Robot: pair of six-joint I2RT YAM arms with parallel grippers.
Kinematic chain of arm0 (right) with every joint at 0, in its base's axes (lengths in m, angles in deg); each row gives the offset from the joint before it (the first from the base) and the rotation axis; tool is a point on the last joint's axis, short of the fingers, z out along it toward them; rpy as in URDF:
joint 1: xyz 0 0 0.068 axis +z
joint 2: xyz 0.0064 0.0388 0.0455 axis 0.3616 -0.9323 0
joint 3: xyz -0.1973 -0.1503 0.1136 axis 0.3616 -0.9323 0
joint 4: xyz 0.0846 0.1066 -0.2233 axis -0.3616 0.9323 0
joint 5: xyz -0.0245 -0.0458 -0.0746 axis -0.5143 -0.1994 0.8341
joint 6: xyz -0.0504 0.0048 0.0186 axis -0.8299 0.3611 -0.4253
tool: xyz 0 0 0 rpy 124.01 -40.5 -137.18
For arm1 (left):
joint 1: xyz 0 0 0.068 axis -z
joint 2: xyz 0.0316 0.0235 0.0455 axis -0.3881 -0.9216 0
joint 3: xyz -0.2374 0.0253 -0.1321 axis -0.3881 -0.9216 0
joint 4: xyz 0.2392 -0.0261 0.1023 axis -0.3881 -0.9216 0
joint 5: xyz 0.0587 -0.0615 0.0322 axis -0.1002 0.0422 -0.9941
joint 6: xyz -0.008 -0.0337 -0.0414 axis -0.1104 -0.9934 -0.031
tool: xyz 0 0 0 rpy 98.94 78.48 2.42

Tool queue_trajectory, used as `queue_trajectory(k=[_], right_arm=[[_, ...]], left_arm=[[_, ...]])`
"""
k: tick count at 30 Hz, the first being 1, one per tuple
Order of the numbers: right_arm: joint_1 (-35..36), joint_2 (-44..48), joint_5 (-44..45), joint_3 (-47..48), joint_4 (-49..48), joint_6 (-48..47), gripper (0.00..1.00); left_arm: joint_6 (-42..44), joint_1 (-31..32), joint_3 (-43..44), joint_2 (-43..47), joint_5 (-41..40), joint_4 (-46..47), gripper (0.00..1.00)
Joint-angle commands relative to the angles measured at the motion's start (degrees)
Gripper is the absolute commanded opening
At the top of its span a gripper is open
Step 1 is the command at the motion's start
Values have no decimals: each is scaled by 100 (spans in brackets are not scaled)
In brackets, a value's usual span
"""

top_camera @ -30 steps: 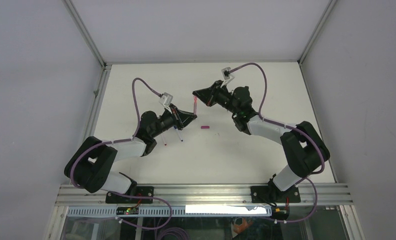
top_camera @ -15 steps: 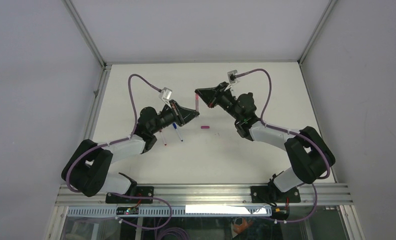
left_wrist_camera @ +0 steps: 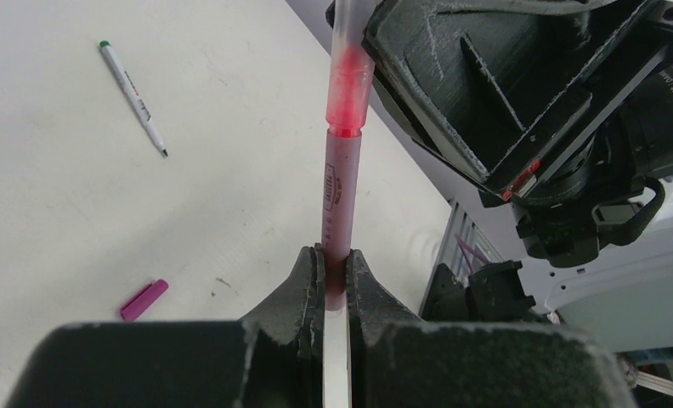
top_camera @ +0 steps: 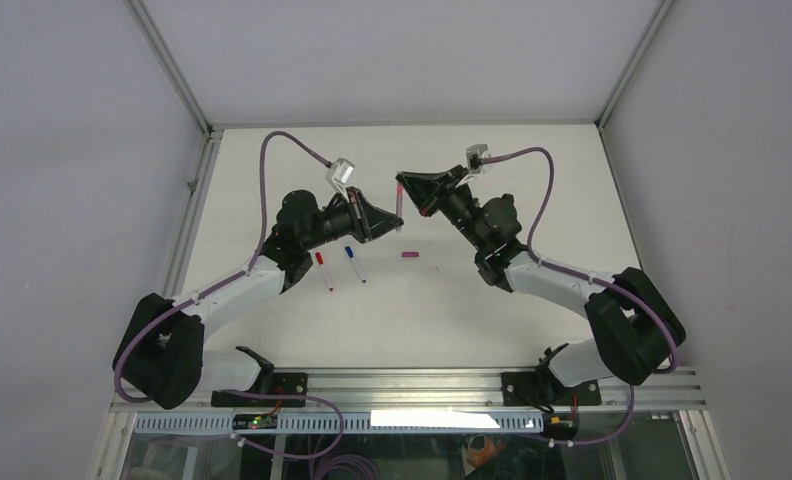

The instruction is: Insert the pens into the pen caps

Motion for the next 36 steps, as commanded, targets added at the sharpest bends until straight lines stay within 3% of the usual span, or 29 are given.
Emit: queue_trajectory(k=[1, 10, 24, 36], right_arm=[[311, 19, -580, -460, 797, -310, 0], [516, 62, -446, -932, 949, -282, 0], [960, -572, -307, -1233, 406, 121, 0], [1129, -1166, -269, -1414, 160, 244, 0]], left_arm=[[345, -249, 731, 141, -506, 474, 0], [1234, -249, 942, 203, -802, -20, 0], [1734, -249, 973, -25, -779, 750, 0], [2653, -249, 1200, 344, -1145, -12, 0]])
